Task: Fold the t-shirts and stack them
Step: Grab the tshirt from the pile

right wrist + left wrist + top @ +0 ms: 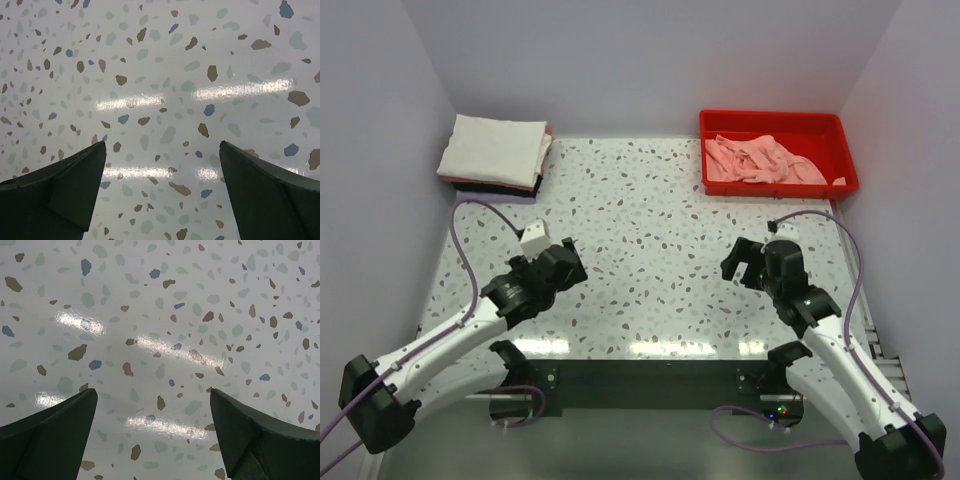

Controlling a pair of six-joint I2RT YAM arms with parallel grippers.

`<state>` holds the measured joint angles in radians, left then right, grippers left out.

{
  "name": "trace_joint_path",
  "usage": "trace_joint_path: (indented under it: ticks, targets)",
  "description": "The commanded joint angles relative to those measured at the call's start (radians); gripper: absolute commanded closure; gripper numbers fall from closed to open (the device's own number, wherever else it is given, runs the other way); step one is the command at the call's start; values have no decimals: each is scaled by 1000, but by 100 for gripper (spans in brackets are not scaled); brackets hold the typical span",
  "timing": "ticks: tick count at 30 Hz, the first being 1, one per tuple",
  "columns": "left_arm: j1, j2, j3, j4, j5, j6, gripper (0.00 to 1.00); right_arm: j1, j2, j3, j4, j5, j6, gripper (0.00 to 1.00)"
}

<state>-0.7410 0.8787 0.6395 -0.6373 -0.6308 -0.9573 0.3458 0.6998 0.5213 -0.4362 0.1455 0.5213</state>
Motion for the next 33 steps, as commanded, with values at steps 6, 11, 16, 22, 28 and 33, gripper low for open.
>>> trace_joint_path:
  ticks: [6,11,16,22,28,33]
  targets:
    - [-1,14,19,18,-21,5,0,-4,-14,29,68,-4,3,1]
    - [-3,12,28,16,-23,12,0,-4,55,66,117,32,-1,1]
    - [-1,-7,25,60,-12,48,0,-2,200,199,146,63,5,1]
    - [-3,-11,26,62,-23,48,0,-8,443,498,57,164,0,1]
    - [-3,-4,52,62,46,75,0,-128,759,846,18,92,-99,1]
    - [-3,-21,40,73,25,65,0,-197,1082,1165,-84,100,-144,1]
